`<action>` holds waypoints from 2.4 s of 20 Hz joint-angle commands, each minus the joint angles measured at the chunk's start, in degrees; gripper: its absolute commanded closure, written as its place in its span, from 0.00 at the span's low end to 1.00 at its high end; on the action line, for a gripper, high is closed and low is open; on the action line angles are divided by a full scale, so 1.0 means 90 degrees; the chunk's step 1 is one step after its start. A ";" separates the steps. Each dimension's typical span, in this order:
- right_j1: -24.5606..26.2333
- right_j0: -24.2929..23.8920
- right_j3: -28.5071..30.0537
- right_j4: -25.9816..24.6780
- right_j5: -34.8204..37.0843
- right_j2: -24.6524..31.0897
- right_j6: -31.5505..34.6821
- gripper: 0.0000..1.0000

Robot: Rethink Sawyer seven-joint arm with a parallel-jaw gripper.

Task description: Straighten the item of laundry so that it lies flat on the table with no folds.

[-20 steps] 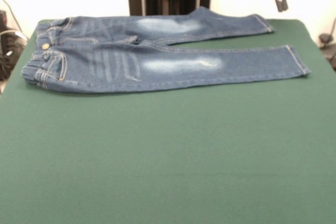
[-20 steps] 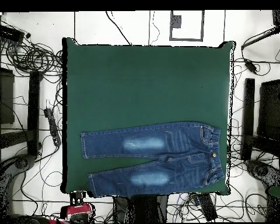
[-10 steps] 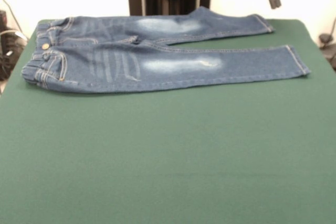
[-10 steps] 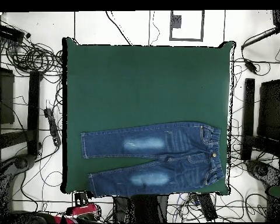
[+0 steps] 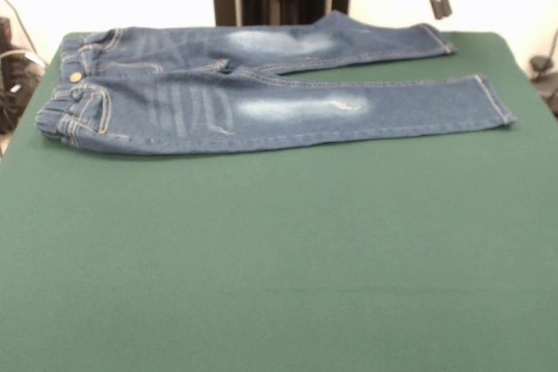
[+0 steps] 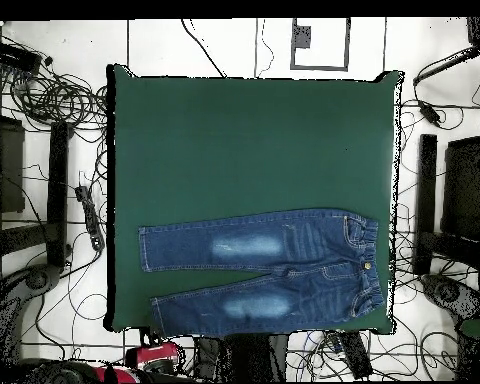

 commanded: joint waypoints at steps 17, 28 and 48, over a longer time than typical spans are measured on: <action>0.2161 -0.0551 0.0108 -0.1438 0.1930 -0.0877 0.0271 1.00; 0.2709 -0.0489 -0.0142 -0.1337 0.1462 -0.1079 0.0255 1.00; 0.2183 -0.0338 0.0104 0.0644 0.1375 0.0905 0.1206 1.00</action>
